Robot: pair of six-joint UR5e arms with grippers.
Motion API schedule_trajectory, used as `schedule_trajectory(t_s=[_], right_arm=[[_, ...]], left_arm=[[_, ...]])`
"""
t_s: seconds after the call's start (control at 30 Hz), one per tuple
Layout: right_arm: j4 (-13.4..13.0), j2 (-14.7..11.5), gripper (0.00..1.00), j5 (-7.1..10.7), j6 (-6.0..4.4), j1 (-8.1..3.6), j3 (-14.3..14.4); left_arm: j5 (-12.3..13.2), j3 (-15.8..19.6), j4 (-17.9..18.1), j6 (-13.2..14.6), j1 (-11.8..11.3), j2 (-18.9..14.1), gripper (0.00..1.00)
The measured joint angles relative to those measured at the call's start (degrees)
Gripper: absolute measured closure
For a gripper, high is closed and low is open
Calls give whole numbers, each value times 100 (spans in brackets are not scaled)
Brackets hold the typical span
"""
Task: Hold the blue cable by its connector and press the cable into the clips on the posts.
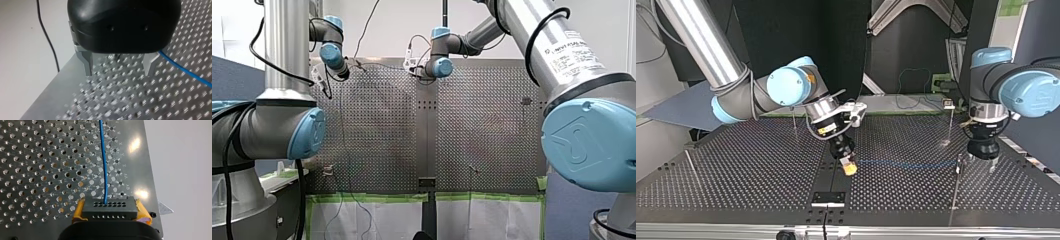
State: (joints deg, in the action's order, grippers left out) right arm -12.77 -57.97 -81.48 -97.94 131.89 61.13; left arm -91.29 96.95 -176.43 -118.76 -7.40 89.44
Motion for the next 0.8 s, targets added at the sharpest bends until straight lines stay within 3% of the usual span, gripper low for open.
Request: schedule_trajectory(t_s=[0.27, 0.53, 0.67, 0.8], right_arm=[[49, -1, 100, 0, 30, 26, 0], [72, 0, 100, 0, 45, 49, 0], [74, 0, 100, 0, 46, 53, 0], [120, 0, 100, -61, 46, 49, 0]], left_arm=[[292, 394, -392, -129, 99, -393, 0], [176, 729, -592, -73, 200, -729, 0], [53, 929, -608, 98, 233, -929, 0], [95, 1112, -593, 276, 253, -1112, 0]])
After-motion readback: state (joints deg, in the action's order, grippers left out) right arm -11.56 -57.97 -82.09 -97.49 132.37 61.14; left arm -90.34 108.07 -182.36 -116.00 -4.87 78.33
